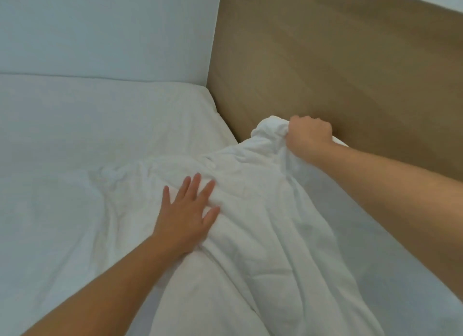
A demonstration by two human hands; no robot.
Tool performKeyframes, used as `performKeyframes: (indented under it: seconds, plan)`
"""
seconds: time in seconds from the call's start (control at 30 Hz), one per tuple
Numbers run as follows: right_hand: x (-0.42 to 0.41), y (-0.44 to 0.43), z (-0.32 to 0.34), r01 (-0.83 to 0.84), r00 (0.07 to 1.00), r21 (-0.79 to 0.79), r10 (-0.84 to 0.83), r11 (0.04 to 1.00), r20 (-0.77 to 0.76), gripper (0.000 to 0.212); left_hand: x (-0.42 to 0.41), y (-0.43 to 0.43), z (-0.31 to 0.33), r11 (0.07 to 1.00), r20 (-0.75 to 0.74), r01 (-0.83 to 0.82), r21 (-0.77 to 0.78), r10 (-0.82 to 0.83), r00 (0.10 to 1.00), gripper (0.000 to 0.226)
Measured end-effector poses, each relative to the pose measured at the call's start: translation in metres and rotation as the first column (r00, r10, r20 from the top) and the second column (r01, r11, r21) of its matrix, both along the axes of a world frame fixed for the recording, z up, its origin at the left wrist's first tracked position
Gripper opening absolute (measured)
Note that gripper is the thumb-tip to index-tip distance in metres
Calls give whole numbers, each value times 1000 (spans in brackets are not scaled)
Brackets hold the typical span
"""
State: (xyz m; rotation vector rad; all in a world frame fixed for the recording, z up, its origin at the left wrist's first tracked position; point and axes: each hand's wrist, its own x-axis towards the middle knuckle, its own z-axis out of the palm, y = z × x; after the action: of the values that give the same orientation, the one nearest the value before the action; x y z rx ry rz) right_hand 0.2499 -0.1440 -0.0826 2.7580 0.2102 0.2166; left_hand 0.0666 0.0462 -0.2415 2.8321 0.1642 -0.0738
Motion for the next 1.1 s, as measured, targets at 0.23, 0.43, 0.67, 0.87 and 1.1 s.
performKeyframes:
  seconds: [0.23, 0.43, 0.67, 0.87, 1.1]
  plan:
    - [-73, -35, 21, 0, 998, 217, 15, 976, -69, 41, -54, -39, 14, 992, -166, 59, 108, -40, 985, 69]
    - [-186, -115, 24, 181, 974, 286, -130, 941, -187, 61, -133, -99, 47, 969, -335, 245, 19, -225, 915, 100]
    - [-272, -184, 30, 656, 677, 256, -404, 710, -615, 67, -206, -130, 51, 917, -471, 373, 142, -269, 840, 78]
    - [-321, -199, 14, 736, 478, 501, -173, -456, -861, 57, -229, -76, 70, 809, -422, 576, 117, -484, 766, 54]
    - [-328, -169, -31, 590, 657, 586, -91, -555, -748, 69, -245, -88, 83, 871, -685, 474, 130, -267, 678, 49]
